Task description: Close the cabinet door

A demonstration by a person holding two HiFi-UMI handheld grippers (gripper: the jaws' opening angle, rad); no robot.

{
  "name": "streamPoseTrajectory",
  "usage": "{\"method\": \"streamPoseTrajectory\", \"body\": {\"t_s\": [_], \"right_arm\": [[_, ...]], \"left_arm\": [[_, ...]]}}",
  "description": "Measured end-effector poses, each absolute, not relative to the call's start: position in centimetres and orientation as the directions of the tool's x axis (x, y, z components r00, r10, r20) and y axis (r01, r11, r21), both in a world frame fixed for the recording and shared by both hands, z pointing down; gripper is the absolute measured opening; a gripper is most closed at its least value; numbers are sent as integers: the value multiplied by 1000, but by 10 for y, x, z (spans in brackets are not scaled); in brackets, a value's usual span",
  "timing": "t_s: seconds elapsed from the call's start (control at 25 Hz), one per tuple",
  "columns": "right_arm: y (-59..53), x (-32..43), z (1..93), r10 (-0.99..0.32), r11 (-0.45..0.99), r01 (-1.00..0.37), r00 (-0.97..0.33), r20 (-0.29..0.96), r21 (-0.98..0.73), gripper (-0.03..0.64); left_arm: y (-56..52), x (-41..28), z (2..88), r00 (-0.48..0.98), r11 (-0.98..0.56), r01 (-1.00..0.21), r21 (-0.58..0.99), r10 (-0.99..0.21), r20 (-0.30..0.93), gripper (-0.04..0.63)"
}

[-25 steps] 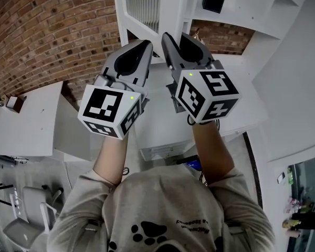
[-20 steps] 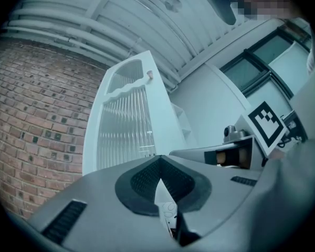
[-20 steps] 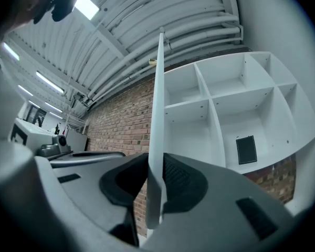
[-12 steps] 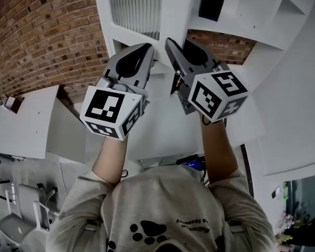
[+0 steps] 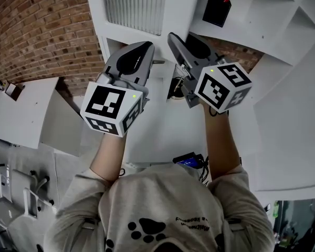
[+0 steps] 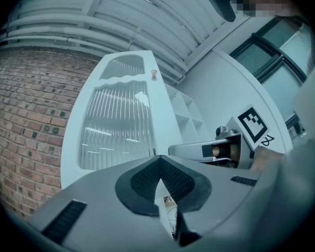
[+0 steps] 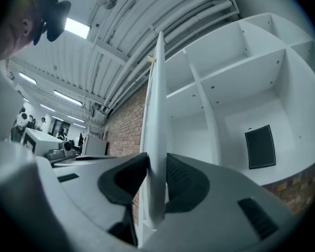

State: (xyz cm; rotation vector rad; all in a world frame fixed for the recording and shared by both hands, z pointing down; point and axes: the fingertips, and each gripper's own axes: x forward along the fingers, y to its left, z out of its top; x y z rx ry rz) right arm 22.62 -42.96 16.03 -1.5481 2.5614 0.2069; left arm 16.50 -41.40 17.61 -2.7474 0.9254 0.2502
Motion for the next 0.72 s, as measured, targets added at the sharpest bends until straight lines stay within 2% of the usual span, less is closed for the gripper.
{"method": "streamPoseTrajectory", "body": {"t_s": [0.72], "right_arm": [[-464, 258, 163, -775, 606, -794, -603, -188, 50, 107]], "left_arm": [[-443, 200, 187, 660, -650, -749, -125, -717, -224, 8]]}}
